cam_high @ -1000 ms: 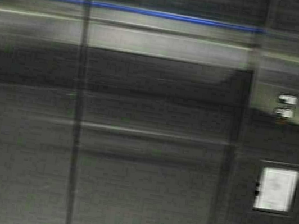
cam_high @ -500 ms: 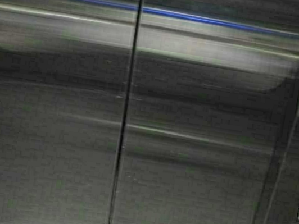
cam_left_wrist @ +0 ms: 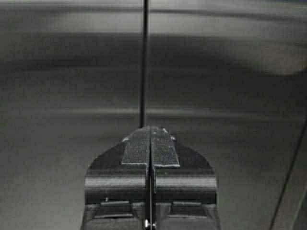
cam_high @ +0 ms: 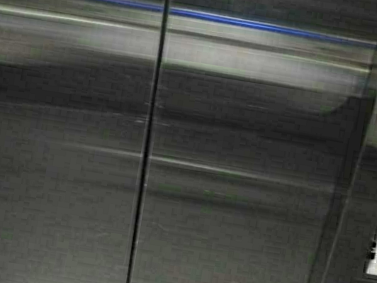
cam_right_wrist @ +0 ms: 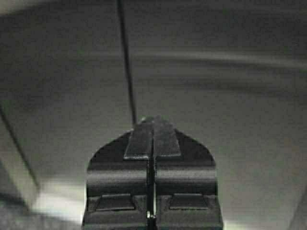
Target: Navigate to elevator, push the call button, then enter the elevator
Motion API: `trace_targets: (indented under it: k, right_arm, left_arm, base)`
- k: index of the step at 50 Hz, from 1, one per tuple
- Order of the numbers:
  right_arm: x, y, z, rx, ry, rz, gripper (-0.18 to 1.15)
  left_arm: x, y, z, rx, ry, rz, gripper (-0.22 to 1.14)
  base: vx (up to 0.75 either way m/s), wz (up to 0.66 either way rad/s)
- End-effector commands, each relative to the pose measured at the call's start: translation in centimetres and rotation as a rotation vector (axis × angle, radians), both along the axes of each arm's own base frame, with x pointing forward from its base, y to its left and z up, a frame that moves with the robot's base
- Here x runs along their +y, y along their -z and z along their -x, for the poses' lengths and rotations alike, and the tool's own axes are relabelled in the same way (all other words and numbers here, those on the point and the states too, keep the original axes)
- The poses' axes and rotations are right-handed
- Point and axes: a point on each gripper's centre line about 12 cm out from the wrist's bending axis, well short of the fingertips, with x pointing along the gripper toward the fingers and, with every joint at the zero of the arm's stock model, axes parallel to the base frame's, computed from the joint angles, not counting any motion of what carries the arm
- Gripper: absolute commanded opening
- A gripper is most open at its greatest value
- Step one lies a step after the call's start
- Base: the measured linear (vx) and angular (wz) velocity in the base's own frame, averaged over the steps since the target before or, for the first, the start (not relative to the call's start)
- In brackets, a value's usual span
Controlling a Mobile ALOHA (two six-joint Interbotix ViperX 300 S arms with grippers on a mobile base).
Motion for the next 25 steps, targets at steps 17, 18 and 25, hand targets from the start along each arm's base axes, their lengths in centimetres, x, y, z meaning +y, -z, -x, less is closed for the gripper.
trace_targets:
  k: [17, 18, 25]
  right_arm:
    - [0.07, -0.28, 0.20, -0.034, -0.008, -0.009, 0.06]
    - [0.03, -0.28, 0.18, -0.034, -0.006, -0.009, 0.06]
    - [0.03, -0.32, 0.18, -0.037, -0.007, -0.010, 0.06]
  left_arm:
    - [-0.01, -0.49, 0.00, -0.018, 0.002, 0.014, 0.03]
    - [0.02, -0.43, 0.01, -0.016, 0.000, 0.014, 0.03]
    - [0.00, -0.52, 0.02, -0.019, 0.001, 0.017, 0.03]
  base:
    - [0.00, -0.01]
    - [0.00, 0.00]
    - [0.00, 0.00]
